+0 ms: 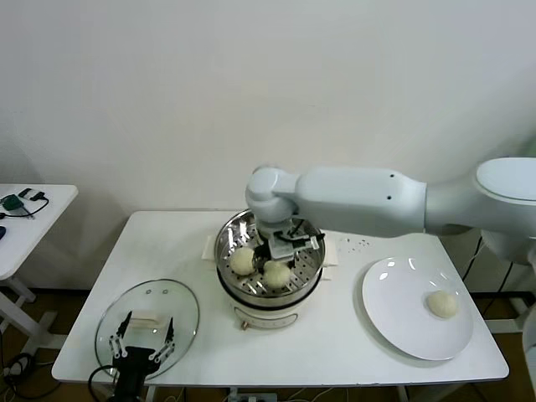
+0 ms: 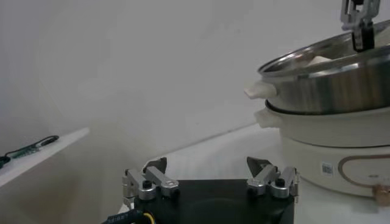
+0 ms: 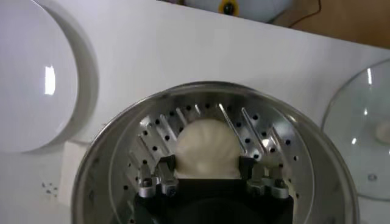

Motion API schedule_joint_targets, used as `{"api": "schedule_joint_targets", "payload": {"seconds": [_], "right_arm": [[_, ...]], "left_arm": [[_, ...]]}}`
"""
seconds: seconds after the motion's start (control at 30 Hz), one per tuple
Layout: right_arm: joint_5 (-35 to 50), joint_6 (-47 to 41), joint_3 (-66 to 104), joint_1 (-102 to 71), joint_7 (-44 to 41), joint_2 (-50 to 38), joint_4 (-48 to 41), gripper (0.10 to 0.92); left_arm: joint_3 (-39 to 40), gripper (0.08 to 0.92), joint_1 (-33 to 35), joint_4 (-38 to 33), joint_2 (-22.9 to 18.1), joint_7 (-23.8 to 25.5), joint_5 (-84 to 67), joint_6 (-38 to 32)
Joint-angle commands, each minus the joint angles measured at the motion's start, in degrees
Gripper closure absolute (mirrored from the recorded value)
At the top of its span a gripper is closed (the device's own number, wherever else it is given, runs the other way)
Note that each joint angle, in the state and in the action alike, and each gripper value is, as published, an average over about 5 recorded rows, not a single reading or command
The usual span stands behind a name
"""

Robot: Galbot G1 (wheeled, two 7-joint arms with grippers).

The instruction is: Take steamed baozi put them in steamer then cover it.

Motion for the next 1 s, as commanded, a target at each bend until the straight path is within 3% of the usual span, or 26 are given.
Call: {"api": "schedule_joint_targets", "payload": {"seconds": [0.03,0.27,0.67,0.83,1.0], "right_arm": [[-1.2,0.2,-0.2,-2.4,0.2,1.5,0.3,0.338],[-1.2,-0.7,0.9,-1.8,-0.3,0.9,0.3,0.222],[3.9,-4.1,4.4,6.5,1.3,-8.0,-0.8,0.202],[11.0,-19.7,-6.0,15.4,21.2,-16.7,0.8,0.203],[28.6,-40.3,-10.7,19.0,21.4,-25.0,3.4,0.203]], "left_arm": [[0.1,0.177,-0.2,0.3,-0.1,0.0,0.8,-0.1],[0.3,0.177,-0.5,0.2,0.1,0.1,0.8,0.2],[0.4,0.177,-0.5,0.1,0.2,0.1,1.0,0.5],[0.4,0.177,-0.4,-0.4,0.2,0.0,0.9,0.5],[0.6,0.177,-0.3,-0.9,0.0,0.1,0.2,0.3]]}}
